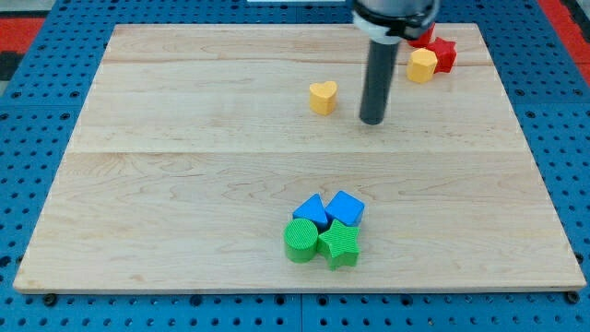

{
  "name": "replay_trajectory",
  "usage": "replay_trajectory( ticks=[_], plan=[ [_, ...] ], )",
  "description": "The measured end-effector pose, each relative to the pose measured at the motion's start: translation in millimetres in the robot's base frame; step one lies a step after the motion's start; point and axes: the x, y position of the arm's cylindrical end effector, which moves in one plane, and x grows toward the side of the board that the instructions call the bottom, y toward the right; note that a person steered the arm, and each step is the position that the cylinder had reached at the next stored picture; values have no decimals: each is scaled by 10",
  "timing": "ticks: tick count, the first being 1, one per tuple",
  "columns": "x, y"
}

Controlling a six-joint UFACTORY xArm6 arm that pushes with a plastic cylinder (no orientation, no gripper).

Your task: Push yellow hexagon closer to yellow heart

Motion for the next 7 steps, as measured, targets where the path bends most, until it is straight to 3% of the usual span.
replay_trajectory(
  ticks=[1,3,6,7],
  plan=[
    [-177,-49],
    [-223,-1708],
    [53,287],
    [-199,714]
  ],
)
